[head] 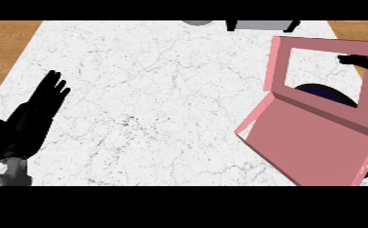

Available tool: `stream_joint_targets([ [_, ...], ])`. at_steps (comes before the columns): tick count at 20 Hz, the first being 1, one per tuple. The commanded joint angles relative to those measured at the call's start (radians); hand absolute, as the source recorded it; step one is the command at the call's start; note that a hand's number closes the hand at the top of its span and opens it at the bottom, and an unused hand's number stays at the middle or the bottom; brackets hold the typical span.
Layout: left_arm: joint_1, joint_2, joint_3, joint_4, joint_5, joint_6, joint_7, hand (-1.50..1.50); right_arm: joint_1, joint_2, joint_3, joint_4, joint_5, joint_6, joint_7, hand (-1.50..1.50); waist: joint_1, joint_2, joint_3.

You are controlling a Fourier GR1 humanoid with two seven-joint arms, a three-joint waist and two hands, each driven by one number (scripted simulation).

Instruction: Pick the eggplant from the plate and place it in the cardboard box

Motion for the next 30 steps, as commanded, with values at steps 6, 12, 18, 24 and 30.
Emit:
stream_joint_targets([
  [6, 0.004, -0.037, -0.041, -0.055, -0.034, 0.034, 0.025, 0.00, 0.043, 0.129, 0.112, -0.020, 0.085, -0.011, 0.056, -1.50, 0.021, 0.028, 0.033],
  [12, -0.037, -0.042, -0.015, 0.024, -0.026, 0.006, -0.004, 0.00, 0.015, 0.113, 0.117, 0.010, 0.126, 0.016, 0.052, -1.50, 0.015, 0.034, 0.031],
  [18, -0.028, -0.020, 0.008, -0.001, -0.010, -0.009, 0.022, 0.00, 0.029, 0.134, 0.110, 0.009, 0.138, 0.016, 0.058, -1.50, 0.015, 0.029, 0.031],
  [24, 0.017, -0.016, 0.010, -0.001, -0.019, -0.025, -0.001, 0.00, 0.076, 0.145, 0.135, 0.031, 0.185, -0.011, 0.039, -1.50, 0.023, 0.030, 0.031],
  [30, -0.013, -0.039, -0.001, -0.013, -0.023, -0.009, 0.017, 0.00, 0.069, 0.142, 0.118, 0.068, 0.197, -0.015, 0.007, -1.50, 0.015, 0.030, 0.032],
])
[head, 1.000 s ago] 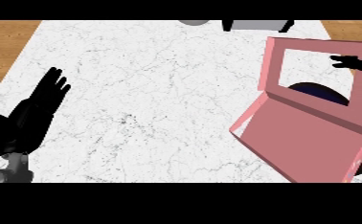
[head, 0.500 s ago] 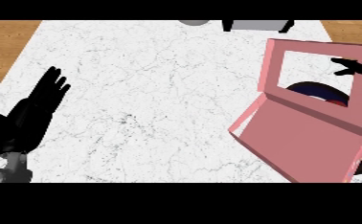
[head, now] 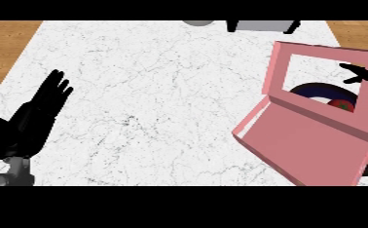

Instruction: Pick the eggplant from the plate and place it in the cardboard box

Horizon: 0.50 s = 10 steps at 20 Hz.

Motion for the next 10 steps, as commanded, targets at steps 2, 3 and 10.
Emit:
stream_joint_targets([
  [2, 0.018, 0.003, 0.001, 0.001, -0.010, -0.010, -0.010, 0.00, 0.018, 0.125, 0.112, -0.023, 0.051, 0.009, 0.011, -1.50, 0.024, 0.034, 0.040],
  [3, 0.003, 0.006, 0.005, -0.027, 0.004, 0.003, 0.025, 0.00, 0.079, 0.138, 0.118, 0.019, 0.066, -0.053, -0.030, -1.50, 0.026, 0.037, 0.044],
  [10, -0.005, 0.009, 0.017, 0.031, 0.002, -0.043, -0.021, 0.00, 0.040, 0.173, 0.104, 0.024, 0.083, -0.074, -0.029, 1.50, 0.025, 0.037, 0.041],
])
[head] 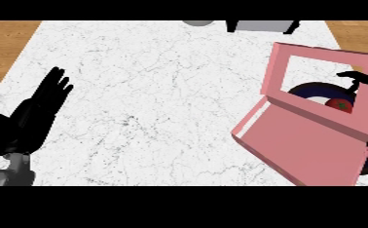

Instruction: Pick the eggplant from the plate and place it in the cardboard box

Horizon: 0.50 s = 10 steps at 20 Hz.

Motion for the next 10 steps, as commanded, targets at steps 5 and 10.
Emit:
stream_joint_targets([
  [5, 0.012, -0.010, -0.010, -0.032, -0.016, 0.013, 0.007, 0.00, 0.013, 0.115, 0.089, 0.015, 0.054, -0.062, -0.101, 1.50, 0.039, 0.039, 0.047],
  [10, -0.004, 0.006, 0.006, -0.020, 0.005, -0.015, 0.016, 0.00, 0.025, 0.198, 0.180, -0.072, 0.101, 0.010, 0.023, 1.50, 0.042, 0.033, 0.040],
])
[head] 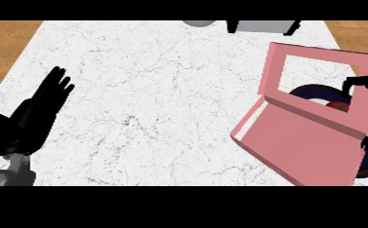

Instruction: Pick the eggplant from the plate and place it in the cardboard box

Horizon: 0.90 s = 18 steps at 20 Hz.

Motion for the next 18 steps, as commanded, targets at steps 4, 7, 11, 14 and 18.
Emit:
stream_joint_targets([
  [4, -0.007, -0.012, -0.021, 0.002, -0.012, 0.004, 0.005, 0.00, 0.046, 0.183, 0.235, -0.109, 0.100, 0.166, 0.191, 1.50, 0.058, 0.036, 0.030],
  [7, -0.023, 0.005, -0.020, 0.002, -0.013, -0.007, 0.018, 0.00, 0.032, 0.200, 0.239, -0.152, 0.097, 0.213, 0.253, 1.50, 0.058, 0.030, 0.031],
  [11, -0.020, -0.001, -0.027, 0.000, -0.009, -0.013, 0.018, 0.00, -0.016, 0.246, 0.238, -0.207, 0.101, 0.257, 0.361, 1.50, 0.080, 0.027, 0.033],
  [14, -0.018, -0.005, -0.035, 0.018, -0.012, -0.015, 0.024, 0.00, -0.053, 0.290, 0.246, -0.270, 0.110, 0.297, 0.453, 1.50, 0.059, 0.021, 0.033],
  [18, -0.025, -0.011, -0.025, 0.020, -0.021, 0.006, 0.016, 0.00, -0.109, 0.401, 0.263, -0.361, 0.115, 0.333, 0.568, 1.50, 0.053, 0.014, 0.037],
])
